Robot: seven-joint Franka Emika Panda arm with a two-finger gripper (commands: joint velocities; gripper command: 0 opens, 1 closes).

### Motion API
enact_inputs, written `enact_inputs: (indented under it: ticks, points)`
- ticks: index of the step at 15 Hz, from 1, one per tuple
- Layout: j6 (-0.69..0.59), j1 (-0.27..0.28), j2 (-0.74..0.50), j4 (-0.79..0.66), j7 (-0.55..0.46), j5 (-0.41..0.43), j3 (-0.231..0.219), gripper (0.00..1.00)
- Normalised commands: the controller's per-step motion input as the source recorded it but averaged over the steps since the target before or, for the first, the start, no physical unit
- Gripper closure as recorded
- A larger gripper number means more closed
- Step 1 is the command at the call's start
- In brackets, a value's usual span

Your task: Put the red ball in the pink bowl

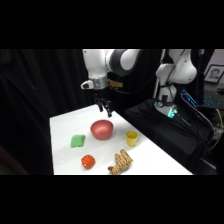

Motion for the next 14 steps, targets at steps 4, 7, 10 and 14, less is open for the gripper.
enact_inputs:
  ticks: [4,7,10,14]
  points:
    - [-0.01,-0.024,0.01,0.04,0.01,0.011,0.039,0.0]
    - [0.05,0.003,0.1,0.16,0.06,0.018,0.057,0.0]
    - [0.19,0.044,0.23,0.27,0.22,-0.061,0.057,0.0]
    - [0.19,0.067,0.33,0.36,0.31,-0.099,0.041,0.0]
